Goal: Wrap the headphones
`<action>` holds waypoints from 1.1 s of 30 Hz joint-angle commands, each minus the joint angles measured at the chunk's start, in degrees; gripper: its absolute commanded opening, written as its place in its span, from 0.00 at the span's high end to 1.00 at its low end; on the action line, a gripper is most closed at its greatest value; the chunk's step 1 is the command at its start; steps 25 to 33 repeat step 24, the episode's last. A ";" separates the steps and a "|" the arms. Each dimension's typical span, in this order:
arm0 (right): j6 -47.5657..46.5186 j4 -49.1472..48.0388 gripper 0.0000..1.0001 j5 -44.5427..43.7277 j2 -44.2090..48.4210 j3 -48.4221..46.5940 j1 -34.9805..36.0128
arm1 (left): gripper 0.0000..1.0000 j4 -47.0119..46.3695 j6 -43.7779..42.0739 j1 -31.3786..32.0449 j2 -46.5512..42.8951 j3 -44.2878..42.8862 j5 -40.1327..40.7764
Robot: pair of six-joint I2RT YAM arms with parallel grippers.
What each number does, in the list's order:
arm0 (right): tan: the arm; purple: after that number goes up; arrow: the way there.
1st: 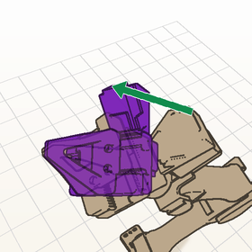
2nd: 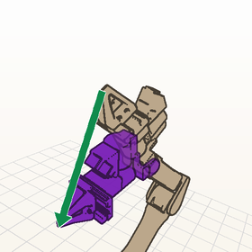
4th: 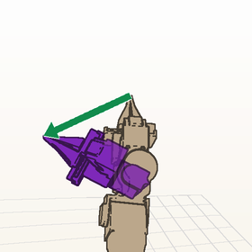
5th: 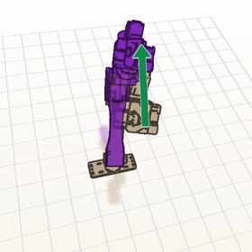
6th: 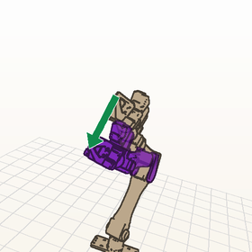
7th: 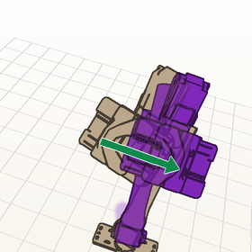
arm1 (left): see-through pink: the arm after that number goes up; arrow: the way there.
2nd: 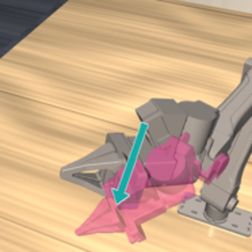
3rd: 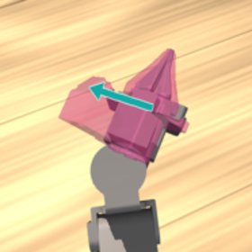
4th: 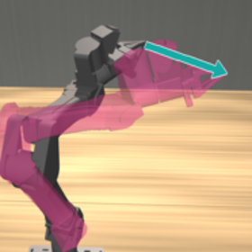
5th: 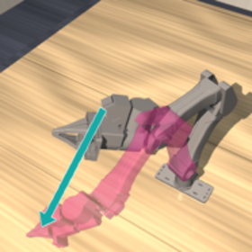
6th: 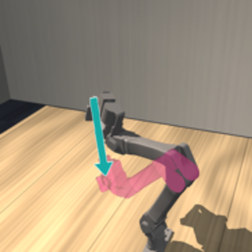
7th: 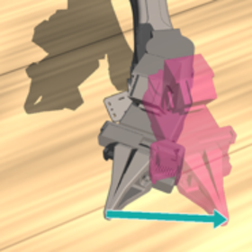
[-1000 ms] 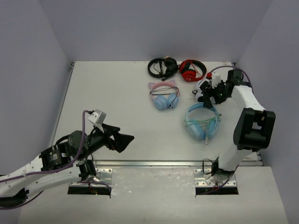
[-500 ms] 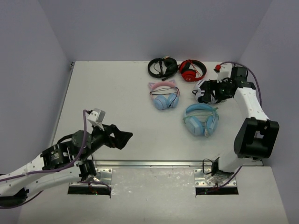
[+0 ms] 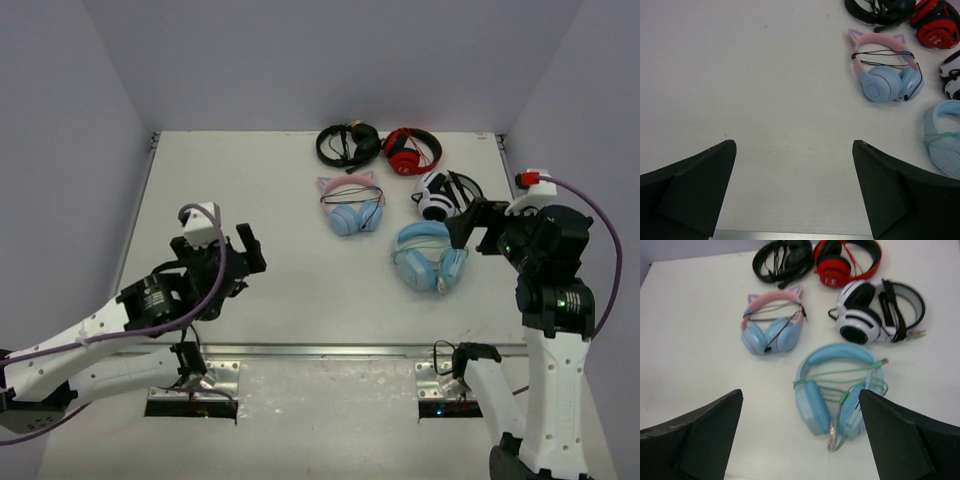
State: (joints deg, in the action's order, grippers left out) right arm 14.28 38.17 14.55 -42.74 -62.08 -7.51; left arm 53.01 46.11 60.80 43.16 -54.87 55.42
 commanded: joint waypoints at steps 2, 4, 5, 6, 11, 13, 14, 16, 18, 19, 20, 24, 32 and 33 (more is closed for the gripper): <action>2.15 12.96 0.01 4.35 5.29 3.02 0.13 | 0.00 -13.57 -14.05 -10.84 4.13 -2.17 -5.63; 0.84 15.95 0.01 1.55 9.66 3.28 0.21 | 0.00 -18.63 -18.32 -24.57 5.79 -0.68 -19.90; 0.75 16.40 0.01 -0.55 11.35 3.63 0.56 | 0.00 -21.52 -20.16 -29.89 6.76 -0.24 -25.39; 0.40 16.84 0.01 -4.49 13.10 3.90 0.83 | 0.00 -22.24 -20.61 -38.82 8.51 0.55 -29.88; -0.22 18.60 0.01 -10.59 20.59 4.51 1.70 | 0.00 -22.79 -24.30 -46.29 6.78 3.63 -30.65; -0.75 18.52 0.01 -10.50 21.73 6.09 2.76 | 0.00 -22.78 -24.84 -46.38 2.21 5.90 -28.01; -1.10 18.26 0.01 -10.50 22.08 6.79 3.11 | 0.00 -23.91 -24.92 -46.38 0.28 7.22 -27.56; -1.72 17.03 0.01 -11.37 23.22 8.82 3.81 | 0.00 -25.24 -25.10 -46.29 -4.82 9.77 -28.34; -1.80 16.58 0.01 -11.73 24.37 9.87 3.82 | 0.00 -25.33 -25.01 -46.29 -7.55 9.87 -27.91; -1.72 16.93 0.01 -11.91 24.37 9.96 3.90 | 0.00 -25.94 -25.36 -46.29 -8.08 10.31 -27.91; -1.28 17.20 0.01 -12.00 23.85 10.05 3.82 | 0.00 -25.94 -25.54 -46.29 -8.09 10.31 -28.08; -0.84 17.37 0.01 -13.23 22.62 10.67 3.90 | 0.00 -24.72 -25.54 -46.29 -5.98 9.70 -30.36; -0.84 17.37 0.01 -13.23 22.62 10.67 3.90 | 0.00 -24.72 -25.54 -46.29 -5.98 9.70 -30.36; -0.84 17.37 0.01 -13.23 22.62 10.67 3.90 | 0.00 -24.72 -25.54 -46.29 -5.98 9.70 -30.36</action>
